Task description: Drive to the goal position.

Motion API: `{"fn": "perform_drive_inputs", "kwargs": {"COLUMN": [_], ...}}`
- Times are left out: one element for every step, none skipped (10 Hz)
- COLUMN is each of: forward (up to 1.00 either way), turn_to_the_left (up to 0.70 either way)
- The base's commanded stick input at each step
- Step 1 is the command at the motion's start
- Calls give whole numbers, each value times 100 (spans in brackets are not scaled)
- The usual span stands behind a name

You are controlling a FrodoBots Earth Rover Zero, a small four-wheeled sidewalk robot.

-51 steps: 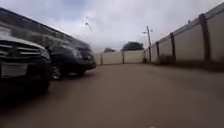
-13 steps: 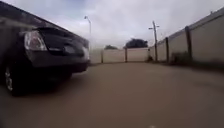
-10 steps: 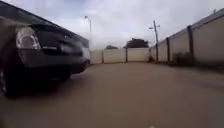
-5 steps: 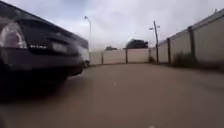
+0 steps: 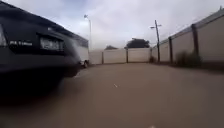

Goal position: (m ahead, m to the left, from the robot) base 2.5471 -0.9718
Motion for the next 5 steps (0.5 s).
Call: {"fn": "perform_drive_inputs", "kwargs": {"forward": [50,50,50,50,50], "turn_to_the_left": [0,0,0,0,0]}}
